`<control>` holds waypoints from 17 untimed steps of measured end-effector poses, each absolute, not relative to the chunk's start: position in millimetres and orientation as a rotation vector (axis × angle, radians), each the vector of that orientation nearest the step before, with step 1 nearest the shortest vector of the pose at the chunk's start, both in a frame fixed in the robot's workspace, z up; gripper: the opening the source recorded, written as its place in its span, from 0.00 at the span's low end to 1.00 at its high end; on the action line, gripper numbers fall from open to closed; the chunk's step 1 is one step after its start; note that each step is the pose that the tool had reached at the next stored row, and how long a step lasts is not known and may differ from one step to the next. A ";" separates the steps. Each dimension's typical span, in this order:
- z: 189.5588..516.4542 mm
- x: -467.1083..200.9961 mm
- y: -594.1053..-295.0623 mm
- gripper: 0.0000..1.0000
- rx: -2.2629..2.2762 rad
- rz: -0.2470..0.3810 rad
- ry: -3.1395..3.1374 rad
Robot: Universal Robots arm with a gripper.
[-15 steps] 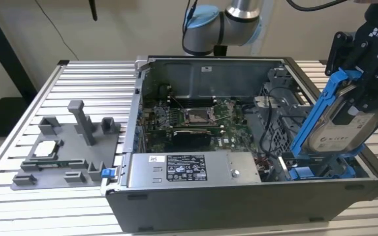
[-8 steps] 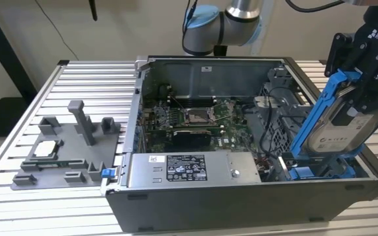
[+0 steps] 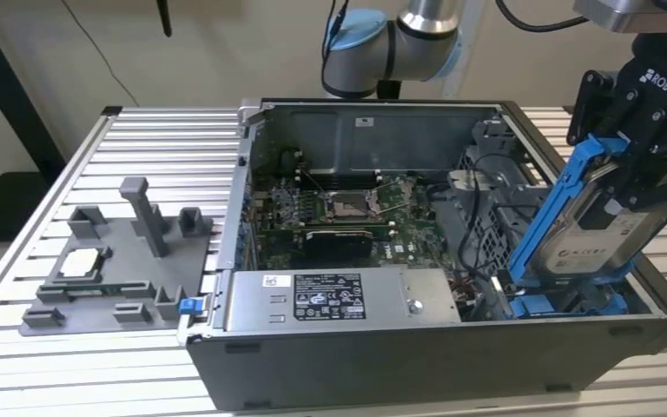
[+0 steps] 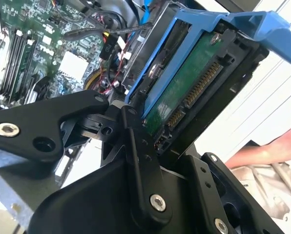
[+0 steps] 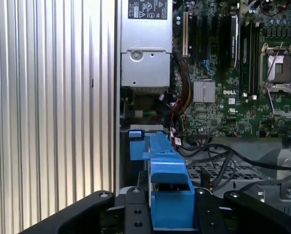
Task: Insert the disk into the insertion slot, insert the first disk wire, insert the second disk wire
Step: 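Insert the disk into the insertion slot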
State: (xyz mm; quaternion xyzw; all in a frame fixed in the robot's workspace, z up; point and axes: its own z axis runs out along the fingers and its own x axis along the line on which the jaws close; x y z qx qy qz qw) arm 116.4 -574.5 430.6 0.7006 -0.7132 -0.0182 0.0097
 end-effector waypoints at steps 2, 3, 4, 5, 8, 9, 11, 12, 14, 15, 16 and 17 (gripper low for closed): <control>428.2 116.4 -574.5 0.00 2.190 -0.061 -2.229; 427.2 116.4 -574.6 0.00 2.191 -0.065 -2.230; 426.3 116.4 -574.6 0.00 2.193 -0.069 -2.231; 425.2 116.5 -574.5 0.00 2.195 -0.072 -2.233; 420.1 116.7 -574.5 0.00 2.196 -0.074 -2.233; 418.7 116.9 -574.5 0.00 2.196 -0.074 -2.233; 415.5 116.9 -574.5 0.00 2.196 -0.074 -2.233; 414.2 116.9 -574.5 0.00 2.196 -0.075 -2.234; 411.7 117.0 -574.5 0.00 2.197 -0.078 -2.235; 410.6 117.0 -574.5 0.00 2.198 -0.079 -2.235; 409.4 117.0 -574.5 0.00 2.198 -0.079 -2.236; 408.0 117.1 -574.5 0.00 2.198 -0.080 -2.236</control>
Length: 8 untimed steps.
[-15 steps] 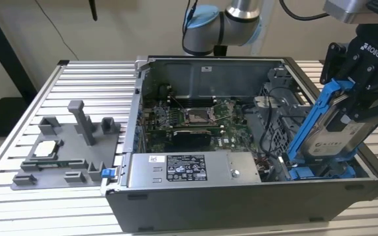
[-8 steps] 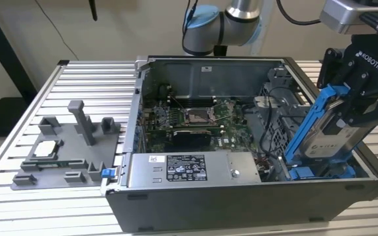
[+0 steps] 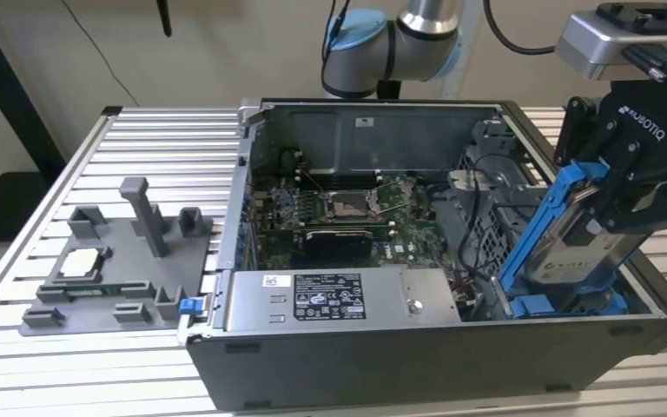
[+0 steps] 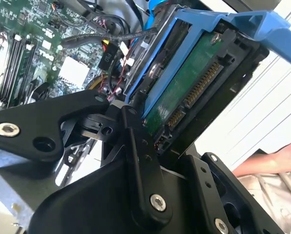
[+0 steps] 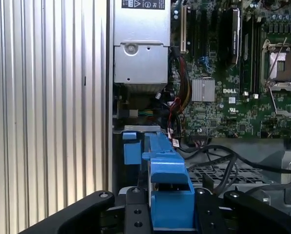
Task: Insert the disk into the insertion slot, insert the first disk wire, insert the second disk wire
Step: 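Insert the disk into the insertion slot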
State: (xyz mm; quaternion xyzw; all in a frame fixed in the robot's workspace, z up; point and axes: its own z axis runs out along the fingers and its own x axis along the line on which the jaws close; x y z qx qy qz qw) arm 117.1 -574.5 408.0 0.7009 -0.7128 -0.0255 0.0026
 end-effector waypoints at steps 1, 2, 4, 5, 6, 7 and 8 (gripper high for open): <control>406.3 117.2 -574.5 0.00 2.198 -0.080 -2.236; 404.8 117.2 -574.5 0.00 2.199 -0.081 -2.236; 401.4 117.4 -574.5 0.00 2.199 -0.082 -2.236; 399.5 117.5 -574.5 0.00 2.199 -0.083 -2.237; 397.8 117.7 -574.5 0.00 2.200 -0.083 -2.237; 395.9 117.7 -574.5 0.00 2.200 -0.083 -2.237; 394.1 117.7 -574.5 0.00 2.200 -0.083 -2.237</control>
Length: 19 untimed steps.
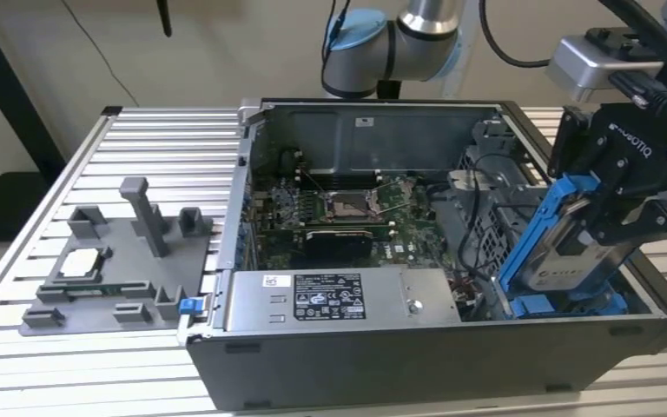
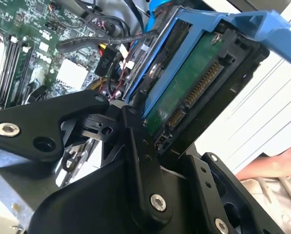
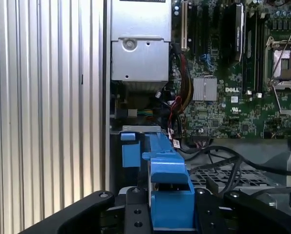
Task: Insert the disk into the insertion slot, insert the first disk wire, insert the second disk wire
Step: 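Insert the disk into the insertion slot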
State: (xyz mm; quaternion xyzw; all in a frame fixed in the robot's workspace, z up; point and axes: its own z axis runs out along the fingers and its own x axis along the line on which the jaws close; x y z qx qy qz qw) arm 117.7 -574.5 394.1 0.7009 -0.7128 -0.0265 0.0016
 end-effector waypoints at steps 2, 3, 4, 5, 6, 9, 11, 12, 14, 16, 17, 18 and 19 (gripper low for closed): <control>390.6 117.7 -574.5 0.00 2.200 -0.083 -2.237; 388.7 117.7 -574.5 0.00 2.200 -0.083 -2.237; 386.8 117.7 -574.6 0.00 2.200 -0.083 -2.237; 385.3 117.7 -574.5 0.00 2.200 -0.083 -2.237; 384.6 117.7 -574.5 0.00 2.200 -0.083 -2.237; 384.6 117.7 -574.5 0.00 2.200 -0.083 -2.237; 384.7 117.7 -574.5 1.00 2.200 -0.083 -2.237; 384.7 117.7 -574.5 1.00 2.200 -0.083 -2.237; 387.4 117.7 -574.5 1.00 2.200 -0.083 -2.237; 393.5 117.7 -574.6 1.00 2.200 -0.084 -2.237; 395.5 117.7 -574.6 1.00 2.201 -0.087 -2.238; 396.8 117.7 -574.5 1.00 2.203 -0.091 -2.240; 398.0 117.7 -574.5 1.00 2.206 -0.097 -2.243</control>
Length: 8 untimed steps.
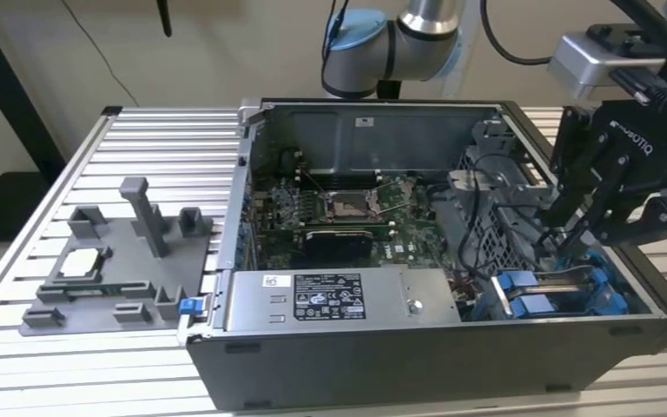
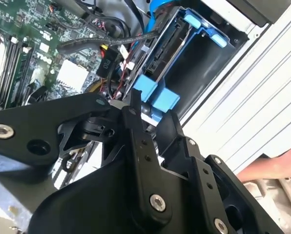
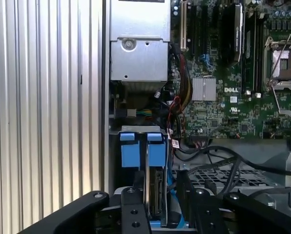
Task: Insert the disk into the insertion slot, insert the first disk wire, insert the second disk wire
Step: 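Insert the disk into the insertion slot, then insert the first disk wire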
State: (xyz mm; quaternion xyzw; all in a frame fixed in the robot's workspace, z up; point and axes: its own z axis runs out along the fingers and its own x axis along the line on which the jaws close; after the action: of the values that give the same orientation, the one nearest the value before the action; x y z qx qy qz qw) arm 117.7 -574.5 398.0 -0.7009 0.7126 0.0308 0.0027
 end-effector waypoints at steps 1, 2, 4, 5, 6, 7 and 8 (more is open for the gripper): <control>399.1 117.7 -574.5 1.00 -2.195 0.103 2.232; 399.8 117.7 -574.2 1.00 -2.192 0.110 2.228; 399.7 117.8 -571.3 1.00 -2.185 0.126 2.220; 399.4 117.8 -568.9 1.00 -2.180 0.133 2.215; 399.0 117.8 -567.3 1.00 -2.175 0.143 2.209; 398.4 117.7 -565.8 1.00 -2.170 0.152 2.204; 398.0 117.7 -564.3 1.00 -2.166 0.161 2.199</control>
State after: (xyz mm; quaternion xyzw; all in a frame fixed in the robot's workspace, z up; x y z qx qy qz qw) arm 117.7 -564.3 398.0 -0.7005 0.7113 0.0520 0.0256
